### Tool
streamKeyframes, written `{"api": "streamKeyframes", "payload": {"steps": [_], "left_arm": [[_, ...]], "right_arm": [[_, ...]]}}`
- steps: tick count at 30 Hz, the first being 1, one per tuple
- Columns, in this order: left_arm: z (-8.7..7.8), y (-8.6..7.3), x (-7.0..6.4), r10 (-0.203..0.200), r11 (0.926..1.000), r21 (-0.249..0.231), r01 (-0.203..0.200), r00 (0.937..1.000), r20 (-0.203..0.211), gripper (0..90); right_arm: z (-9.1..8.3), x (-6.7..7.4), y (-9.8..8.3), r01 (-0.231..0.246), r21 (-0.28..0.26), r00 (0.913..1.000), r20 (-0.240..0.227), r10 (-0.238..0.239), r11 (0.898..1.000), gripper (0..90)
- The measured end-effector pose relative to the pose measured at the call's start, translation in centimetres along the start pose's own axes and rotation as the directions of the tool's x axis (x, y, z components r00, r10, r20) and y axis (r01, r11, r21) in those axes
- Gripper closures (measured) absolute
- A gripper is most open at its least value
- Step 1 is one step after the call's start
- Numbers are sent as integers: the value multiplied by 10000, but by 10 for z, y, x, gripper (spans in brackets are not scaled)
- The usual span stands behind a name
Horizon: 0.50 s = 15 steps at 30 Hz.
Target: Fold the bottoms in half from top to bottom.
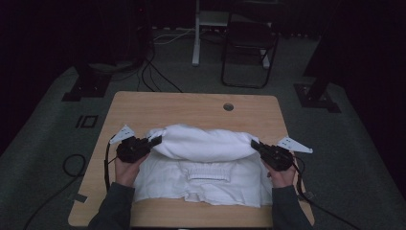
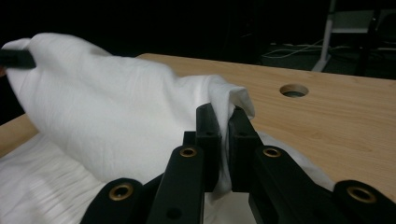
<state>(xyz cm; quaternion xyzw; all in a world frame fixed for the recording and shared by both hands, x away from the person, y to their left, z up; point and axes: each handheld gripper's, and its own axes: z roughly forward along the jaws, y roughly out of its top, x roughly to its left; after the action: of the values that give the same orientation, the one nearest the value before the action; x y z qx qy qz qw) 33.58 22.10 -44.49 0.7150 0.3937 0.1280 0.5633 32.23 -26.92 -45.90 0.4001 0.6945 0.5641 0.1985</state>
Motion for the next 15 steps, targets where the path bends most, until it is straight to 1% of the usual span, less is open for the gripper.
{"api": "streamKeyframes", "payload": {"steps": [2, 3, 4, 5, 6, 7, 8, 9, 11, 13, 14, 15], "left_arm": [[-5, -7, -3, 9, 9997, 239, -13, 9999, 151, 810], [-7, -13, -4, 24, 9991, 422, -32, 9998, 176, 805], [-10, -22, -4, 32, 9978, 660, -43, 9999, 163, 793], [-12, -28, -5, -63, 9969, 779, 49, 9998, 176, 760], [-14, -36, -4, -203, 9947, 1009, 177, 9995, 245, 720], [-14, -36, -4, -203, 9947, 1009, 177, 9995, 245, 662], [-20, -55, -2, -492, 9888, 1419, 458, 9986, 201, 562], [-22, -58, 0, -628, 9886, 1384, 595, 9978, 199, 551], [-24, -58, 2, -725, 9892, 1291, 691, 9971, 215, 514], [-24, -56, 3, -709, 9888, 1330, 679, 9973, 181, 485], [-21, -56, 4, -722, 9873, 1432, 688, 9972, 194, 478], [-18, -56, 4, -727, 9840, 1644, 689, 9972, 174, 473]], "right_arm": [[-7, 7, -3, 325, 241, 9995, -53, -324, 9992, 855], [-10, 9, -6, 335, 353, 9994, -96, -332, 9988, 854], [-12, 13, -12, 447, 550, 9990, -122, -441, 9975, 851], [-15, 17, -23, 486, 823, 9987, -205, -470, 9954, 846], [-16, 19, -30, 454, 1013, 9987, -268, -429, 9938, 839], [-16, 19, -30, 454, 1013, 9987, -268, -429, 9938, 839], [-17, 21, -55, 320, 1862, 9989, -391, -252, 9820, 680], [-18, 19, -58, 306, 1988, 9989, -398, -231, 9796, 611], [-20, 18, -54, 202, 1780, 9997, -187, -171, 9838, 534], [-20, 17, -47, 45, 1572, 9997, -256, -4, 9876, 493], [-19, 18, -43, 84, 1533, 9998, -218, -51, 9881, 476], [-16, 19, -41, 158, 1559, 9997, -220, -126, 9876, 470]]}}
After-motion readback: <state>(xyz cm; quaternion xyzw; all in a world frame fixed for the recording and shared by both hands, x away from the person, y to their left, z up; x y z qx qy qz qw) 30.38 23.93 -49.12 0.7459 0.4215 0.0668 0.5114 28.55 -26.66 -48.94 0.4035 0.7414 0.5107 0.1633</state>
